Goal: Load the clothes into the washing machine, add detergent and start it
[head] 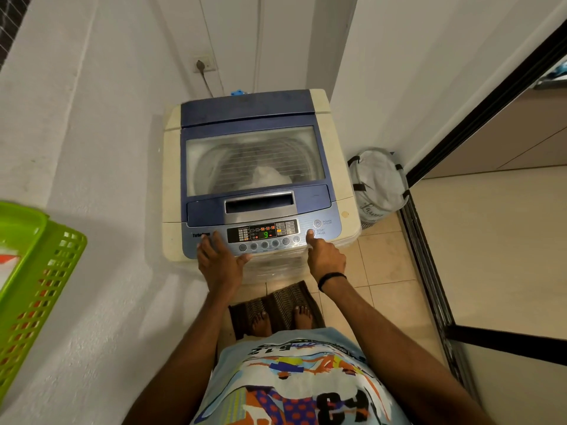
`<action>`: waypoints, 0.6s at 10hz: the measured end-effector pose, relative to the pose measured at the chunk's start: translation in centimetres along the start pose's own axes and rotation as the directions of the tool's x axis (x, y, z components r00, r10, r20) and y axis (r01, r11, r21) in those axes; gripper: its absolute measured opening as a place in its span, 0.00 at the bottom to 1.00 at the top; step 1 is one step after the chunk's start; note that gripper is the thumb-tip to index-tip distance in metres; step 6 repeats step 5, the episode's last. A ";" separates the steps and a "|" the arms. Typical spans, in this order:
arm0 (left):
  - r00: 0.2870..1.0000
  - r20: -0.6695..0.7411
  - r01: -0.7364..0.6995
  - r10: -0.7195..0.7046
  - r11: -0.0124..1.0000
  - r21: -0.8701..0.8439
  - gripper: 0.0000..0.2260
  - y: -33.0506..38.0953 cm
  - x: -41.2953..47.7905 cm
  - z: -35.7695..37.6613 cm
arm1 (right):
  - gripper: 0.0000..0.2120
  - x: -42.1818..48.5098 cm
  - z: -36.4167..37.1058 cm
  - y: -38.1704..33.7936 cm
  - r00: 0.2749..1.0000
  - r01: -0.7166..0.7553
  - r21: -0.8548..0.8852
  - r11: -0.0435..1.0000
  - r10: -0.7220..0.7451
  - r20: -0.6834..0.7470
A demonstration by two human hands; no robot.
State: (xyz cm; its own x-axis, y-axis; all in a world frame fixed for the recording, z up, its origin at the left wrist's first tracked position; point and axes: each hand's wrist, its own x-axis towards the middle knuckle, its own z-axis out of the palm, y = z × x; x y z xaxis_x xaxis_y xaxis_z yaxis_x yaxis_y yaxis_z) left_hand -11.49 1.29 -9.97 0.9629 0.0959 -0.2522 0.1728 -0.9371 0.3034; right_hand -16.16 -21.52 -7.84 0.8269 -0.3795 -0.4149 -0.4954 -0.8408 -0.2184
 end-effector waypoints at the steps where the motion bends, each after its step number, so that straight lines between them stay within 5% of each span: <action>1: 1.000 0.000 -0.008 0.008 1.000 -0.012 0.47 -0.1 0.0 -0.1 | 0.24 -0.2 -0.3 0.3 0.999 0.051 -0.032 0.998 -0.051 0.005; 3: 0.999 0.048 -0.007 0.008 0.999 -0.032 0.45 -0.5 -0.1 -1.2 | 0.25 -2.0 -0.7 0.7 0.994 0.096 0.033 0.995 -0.093 -0.063; 5: 0.982 -0.175 -0.108 0.067 0.966 -0.235 0.33 0.3 1.3 -4.1 | 0.22 -1.4 -2.8 -2.3 0.979 0.167 0.053 0.985 -0.159 -0.130; 6: 0.982 -0.175 -0.108 0.067 0.966 -0.235 0.33 0.3 1.3 -4.1 | 0.22 -1.4 -2.8 -2.3 0.979 0.167 0.053 0.985 -0.159 -0.130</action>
